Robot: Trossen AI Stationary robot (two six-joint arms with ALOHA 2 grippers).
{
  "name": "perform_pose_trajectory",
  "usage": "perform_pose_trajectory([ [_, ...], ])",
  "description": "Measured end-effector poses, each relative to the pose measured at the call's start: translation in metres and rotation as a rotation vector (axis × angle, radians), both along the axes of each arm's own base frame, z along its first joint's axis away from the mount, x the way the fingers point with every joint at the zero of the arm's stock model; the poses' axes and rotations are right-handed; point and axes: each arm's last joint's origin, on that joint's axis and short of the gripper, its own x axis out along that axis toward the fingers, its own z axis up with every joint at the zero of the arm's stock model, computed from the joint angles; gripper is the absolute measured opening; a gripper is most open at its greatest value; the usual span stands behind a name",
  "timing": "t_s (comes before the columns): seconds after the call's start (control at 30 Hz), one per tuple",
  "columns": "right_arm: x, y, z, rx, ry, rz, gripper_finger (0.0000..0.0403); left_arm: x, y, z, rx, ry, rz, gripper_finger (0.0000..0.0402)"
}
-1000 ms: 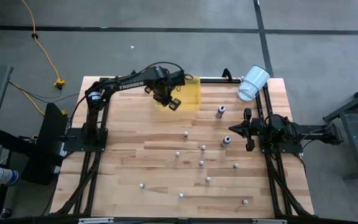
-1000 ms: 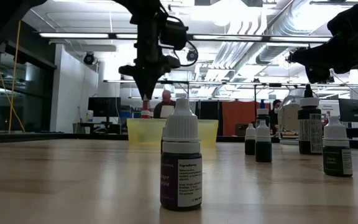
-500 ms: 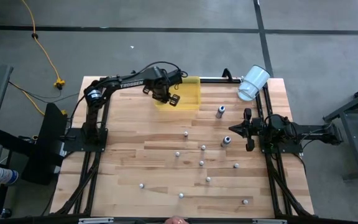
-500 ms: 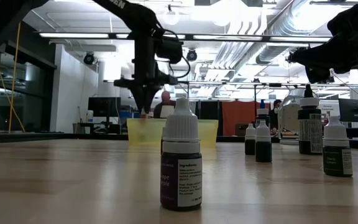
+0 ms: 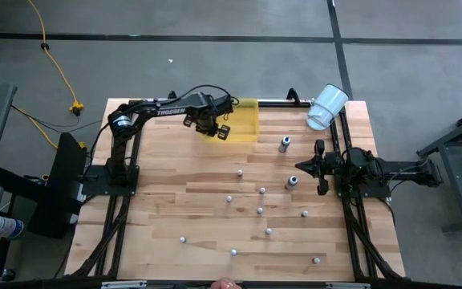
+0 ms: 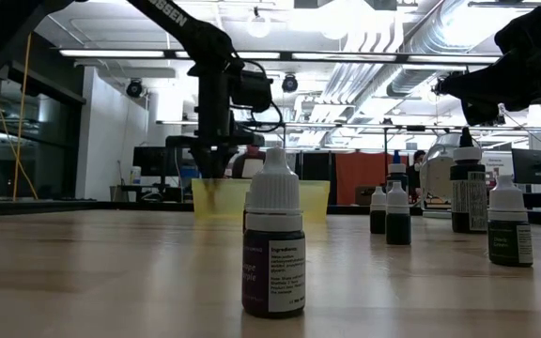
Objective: Pick & Place food coloring
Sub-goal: Put the top small red food coloring bottle into the yellow container
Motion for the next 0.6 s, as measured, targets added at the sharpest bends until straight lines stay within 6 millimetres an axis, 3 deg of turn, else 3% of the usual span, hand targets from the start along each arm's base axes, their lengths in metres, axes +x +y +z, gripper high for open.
perform_pose_trajectory([
  [0.47,0.0,0.0,0.0,0.0,0.0,0.0,0.0,-0.002,0.002,-0.005,0.007,0.011,0.003,0.0037],
  [0.6,0.0,0.0,0.0,0.0,0.0,0.0,0.0,0.001,0.004,-0.017,-0.014,0.025,-0.005,0.0037],
])
